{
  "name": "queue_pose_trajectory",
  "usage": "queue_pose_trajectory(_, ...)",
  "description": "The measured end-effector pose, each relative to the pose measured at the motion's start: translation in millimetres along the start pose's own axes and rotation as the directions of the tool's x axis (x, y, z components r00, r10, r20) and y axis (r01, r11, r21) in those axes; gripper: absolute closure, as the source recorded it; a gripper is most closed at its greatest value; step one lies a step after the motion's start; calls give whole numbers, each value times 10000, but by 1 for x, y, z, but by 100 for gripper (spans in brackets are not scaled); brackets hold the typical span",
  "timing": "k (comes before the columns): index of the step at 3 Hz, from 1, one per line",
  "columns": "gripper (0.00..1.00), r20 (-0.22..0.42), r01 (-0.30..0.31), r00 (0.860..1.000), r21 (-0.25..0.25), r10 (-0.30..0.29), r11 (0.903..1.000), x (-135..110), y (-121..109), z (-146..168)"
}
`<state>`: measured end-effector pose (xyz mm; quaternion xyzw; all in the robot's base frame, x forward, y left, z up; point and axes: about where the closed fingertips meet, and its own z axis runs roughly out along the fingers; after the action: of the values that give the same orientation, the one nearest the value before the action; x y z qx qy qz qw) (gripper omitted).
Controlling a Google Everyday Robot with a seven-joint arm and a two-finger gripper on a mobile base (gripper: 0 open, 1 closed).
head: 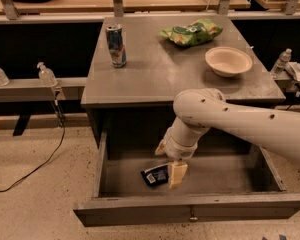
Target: Pick rxbar blueberry from top drawer and place on counter
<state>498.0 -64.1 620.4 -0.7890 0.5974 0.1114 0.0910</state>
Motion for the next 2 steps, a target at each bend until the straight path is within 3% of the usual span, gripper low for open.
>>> queue_pose_trajectory(1, 39, -141, 13, 9999, -370, -18, 9993, 2, -1, 22)
queue_pose_trajectory(2, 61, -189, -38, 9998, -527, 28, 9986, 5, -2, 31)
